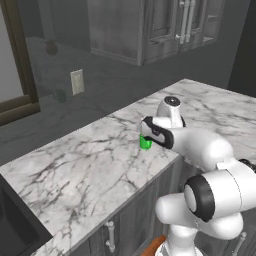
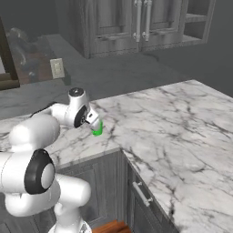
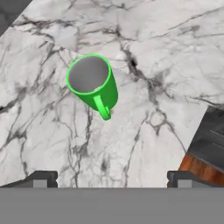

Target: Move the mug from next to the sink to the open cabinet. Then, move the bowl with the onion to the fridge to clear the area for faucet cleaning.

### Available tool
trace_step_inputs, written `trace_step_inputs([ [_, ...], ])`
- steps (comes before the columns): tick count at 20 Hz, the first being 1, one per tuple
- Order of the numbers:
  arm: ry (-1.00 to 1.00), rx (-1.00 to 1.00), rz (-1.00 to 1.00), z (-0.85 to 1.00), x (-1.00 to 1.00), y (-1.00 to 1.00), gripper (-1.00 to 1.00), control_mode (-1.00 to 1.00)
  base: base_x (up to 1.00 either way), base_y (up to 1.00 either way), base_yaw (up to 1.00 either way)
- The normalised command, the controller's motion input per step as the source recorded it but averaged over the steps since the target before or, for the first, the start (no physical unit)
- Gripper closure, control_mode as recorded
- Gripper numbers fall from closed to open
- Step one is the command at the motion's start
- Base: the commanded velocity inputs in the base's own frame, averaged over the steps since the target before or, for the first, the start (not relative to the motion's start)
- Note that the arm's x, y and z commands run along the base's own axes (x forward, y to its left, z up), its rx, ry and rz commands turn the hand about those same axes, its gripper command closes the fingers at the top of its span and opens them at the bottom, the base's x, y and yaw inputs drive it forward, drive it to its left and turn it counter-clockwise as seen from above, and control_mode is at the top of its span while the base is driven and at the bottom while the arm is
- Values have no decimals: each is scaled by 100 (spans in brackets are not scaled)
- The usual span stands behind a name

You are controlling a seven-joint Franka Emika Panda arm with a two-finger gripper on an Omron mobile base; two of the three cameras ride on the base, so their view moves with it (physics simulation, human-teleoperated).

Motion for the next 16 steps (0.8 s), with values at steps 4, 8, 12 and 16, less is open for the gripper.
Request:
trace_step_inputs([
  [4, 6, 0, 11, -6, 32, 0, -100, -100, 0, 0, 0],
  [8, 14, -6, 3, -57, 0, 18, -100, -100, 0, 0, 0],
  [12, 21, -12, 0, -82, 0, 16, -100, -100, 0, 0, 0],
  [16, 11, -12, 0, -48, 0, 7, -100, -100, 0, 0, 0],
])
